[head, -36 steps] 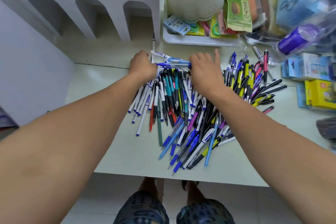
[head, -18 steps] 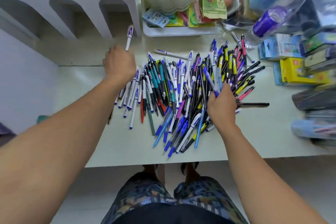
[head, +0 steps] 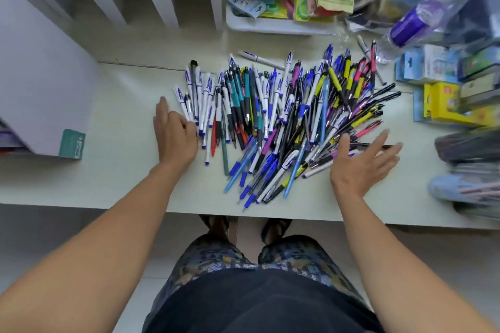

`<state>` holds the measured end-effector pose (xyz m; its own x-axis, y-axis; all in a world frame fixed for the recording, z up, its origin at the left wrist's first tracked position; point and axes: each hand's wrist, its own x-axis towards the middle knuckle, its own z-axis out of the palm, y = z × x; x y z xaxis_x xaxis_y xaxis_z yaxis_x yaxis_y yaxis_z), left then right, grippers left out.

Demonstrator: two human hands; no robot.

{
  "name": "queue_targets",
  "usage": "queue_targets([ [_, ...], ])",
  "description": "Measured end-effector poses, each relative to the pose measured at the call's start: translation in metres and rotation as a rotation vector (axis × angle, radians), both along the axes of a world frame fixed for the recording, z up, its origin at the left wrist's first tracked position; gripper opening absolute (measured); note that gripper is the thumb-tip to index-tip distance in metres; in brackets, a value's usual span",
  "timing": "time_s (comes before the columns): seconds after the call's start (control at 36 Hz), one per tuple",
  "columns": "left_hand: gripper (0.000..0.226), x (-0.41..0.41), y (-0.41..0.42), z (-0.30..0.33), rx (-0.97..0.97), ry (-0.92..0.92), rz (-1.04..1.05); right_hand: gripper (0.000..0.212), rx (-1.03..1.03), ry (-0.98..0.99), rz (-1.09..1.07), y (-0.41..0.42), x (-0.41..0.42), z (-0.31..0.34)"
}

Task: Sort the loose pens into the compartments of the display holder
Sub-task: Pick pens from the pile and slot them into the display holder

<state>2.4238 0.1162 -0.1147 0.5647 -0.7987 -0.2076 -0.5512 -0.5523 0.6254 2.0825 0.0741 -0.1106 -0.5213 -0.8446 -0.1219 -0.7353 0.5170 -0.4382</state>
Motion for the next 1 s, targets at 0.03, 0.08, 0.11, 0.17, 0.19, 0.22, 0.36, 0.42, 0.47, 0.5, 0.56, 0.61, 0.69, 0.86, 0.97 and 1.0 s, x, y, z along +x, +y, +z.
queue_targets([
  [0.03, 0.014, -0.006, -0.005, -0.001, -0.004, -0.011, -0.015, 0.089, 0.002, -0.046, -0.023, 0.003, -0.006, -0.005],
  [0.08, 0.019, -0.02, -0.013, -0.003, -0.012, -0.043, -0.033, 0.091, 0.02, -0.07, 0.011, 0.008, -0.009, -0.011],
  [0.11, 0.029, -0.027, -0.016, -0.003, -0.017, -0.054, -0.035, 0.091, 0.025, -0.057, 0.053, 0.008, -0.007, -0.012],
  [0.17, 0.035, -0.04, -0.02, -0.004, -0.032, -0.073, -0.026, 0.092, 0.021, -0.039, 0.121, 0.006, 0.001, -0.014],
  [0.19, 0.029, -0.045, -0.022, -0.005, -0.039, -0.079, -0.021, 0.093, 0.017, -0.035, 0.135, 0.002, 0.007, -0.014],
  [0.22, 0.021, -0.048, -0.023, -0.006, -0.04, -0.085, -0.018, 0.093, 0.012, -0.032, 0.138, -0.002, 0.012, -0.015],
  [0.36, 0.014, -0.057, -0.027, -0.011, -0.077, -0.076, -0.045, 0.092, -0.004, -0.106, 0.172, -0.034, 0.03, -0.015],
  [0.42, 0.017, -0.058, -0.027, -0.01, -0.078, -0.061, -0.043, 0.093, -0.051, -0.171, 0.187, -0.038, 0.03, -0.009],
  [0.47, 0.02, -0.058, -0.027, -0.008, -0.078, -0.057, -0.047, 0.096, -0.135, -0.172, 0.196, -0.027, 0.031, 0.004],
  [0.5, 0.022, -0.058, -0.027, -0.006, -0.076, -0.047, -0.051, 0.098, -0.183, -0.146, 0.258, -0.016, 0.034, 0.011],
  [0.56, 0.025, -0.056, -0.024, -0.003, -0.065, -0.016, -0.059, 0.103, -0.264, -0.056, 0.578, 0.013, 0.043, 0.022],
  [0.61, 0.024, -0.054, -0.021, -0.001, -0.07, 0.023, -0.067, 0.112, -0.277, 0.06, 1.0, 0.044, 0.058, 0.019],
  [0.69, 0.014, -0.05, -0.016, -0.003, -0.09, 0.077, -0.064, 0.113, -0.261, 0.164, 1.374, 0.075, 0.075, -0.003],
  [0.86, 0.041, -0.044, -0.014, 0.001, -0.124, 0.112, -0.065, 0.102, -0.2, 0.414, 1.568, 0.074, 0.083, -0.027],
  [0.97, 0.039, -0.043, -0.014, 0.001, -0.127, 0.107, -0.087, 0.085, -0.29, 0.367, 1.577, 0.059, 0.076, -0.026],
  [1.0, 0.039, -0.042, -0.013, 0.0, -0.132, 0.101, -0.089, 0.082, -0.287, 0.368, 1.573, 0.053, 0.074, -0.026],
])
